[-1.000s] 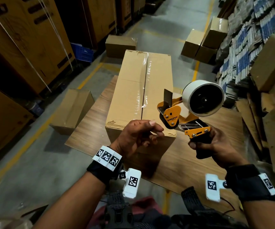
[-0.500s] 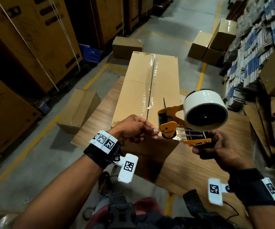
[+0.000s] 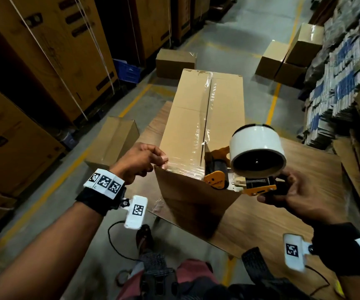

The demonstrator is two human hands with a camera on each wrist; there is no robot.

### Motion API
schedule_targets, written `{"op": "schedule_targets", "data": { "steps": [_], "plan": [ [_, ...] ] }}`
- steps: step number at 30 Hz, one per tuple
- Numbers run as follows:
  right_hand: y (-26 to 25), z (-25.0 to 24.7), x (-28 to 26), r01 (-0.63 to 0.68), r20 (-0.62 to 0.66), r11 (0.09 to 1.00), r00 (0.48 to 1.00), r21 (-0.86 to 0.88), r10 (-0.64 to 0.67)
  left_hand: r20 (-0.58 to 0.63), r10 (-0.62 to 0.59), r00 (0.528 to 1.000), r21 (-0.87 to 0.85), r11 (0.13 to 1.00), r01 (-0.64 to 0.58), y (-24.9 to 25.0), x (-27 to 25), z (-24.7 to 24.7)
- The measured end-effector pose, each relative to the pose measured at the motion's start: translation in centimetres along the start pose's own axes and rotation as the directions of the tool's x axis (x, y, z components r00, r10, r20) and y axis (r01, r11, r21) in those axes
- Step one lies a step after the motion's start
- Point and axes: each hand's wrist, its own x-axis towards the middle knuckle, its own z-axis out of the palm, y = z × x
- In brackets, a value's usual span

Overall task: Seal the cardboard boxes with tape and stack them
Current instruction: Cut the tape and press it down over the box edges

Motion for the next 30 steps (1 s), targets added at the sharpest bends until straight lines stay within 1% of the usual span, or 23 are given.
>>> {"op": "schedule_targets", "data": {
  "steps": [2,5,8,10,12,15,18,22,26,30],
  "plan": [
    [-0.2,0.7,0.2,0.007,0.025,1.000,1.000,0.011,-0.007,-0.018,0.005,1.000,-0.007,1.000,-0.005,-0.8,-0.5,-0.2],
    [-0.9,1.6,0.5,0.033,0.034,0.999,0.999,0.014,-0.033,-0.095,0.053,0.994,-0.044,0.997,-0.058,-1.7,-1.2,-0.4],
    [-1.7,2.4,0.8,0.086,0.067,0.996,0.994,-0.027,-0.084,-0.213,0.137,0.967,0.043,0.990,-0.131,-1.7,-2.0,-0.7],
    [-2.0,3.0,1.1,0.115,0.097,0.986,0.990,-0.121,-0.103,-0.258,0.166,0.952,0.077,0.985,-0.151,-1.8,-2.2,-1.1],
    [-2.2,3.6,1.5,0.142,0.127,0.970,0.985,-0.198,-0.119,-0.269,0.170,0.948,0.089,0.984,-0.152,-2.2,-2.1,-1.6],
    [-2.6,4.6,1.9,0.162,0.140,0.956,0.982,-0.246,-0.130,-0.293,0.166,0.941,0.105,0.984,-0.141,-3.3,-1.7,-2.2],
    [-3.2,5.1,2.2,0.166,0.134,0.953,0.982,-0.254,-0.136,-0.321,0.168,0.932,0.085,0.985,-0.148,-4.2,-1.1,-2.5],
    [-3.8,5.4,2.7,0.167,0.137,0.953,0.981,-0.253,-0.136,-0.345,0.163,0.924,0.015,0.986,-0.168,-4.8,-0.5,-2.8],
    [-4.3,5.5,3.7,0.170,0.139,0.947,0.981,-0.274,-0.136,-0.346,0.144,0.927,0.026,0.989,-0.144,-5.8,0.1,-2.8],
    [-4.3,5.4,4.7,0.146,0.138,0.948,0.984,-0.283,-0.110,-0.332,0.126,0.935,-0.012,0.990,-0.138,-6.8,0.6,-2.2]
  ]
}}
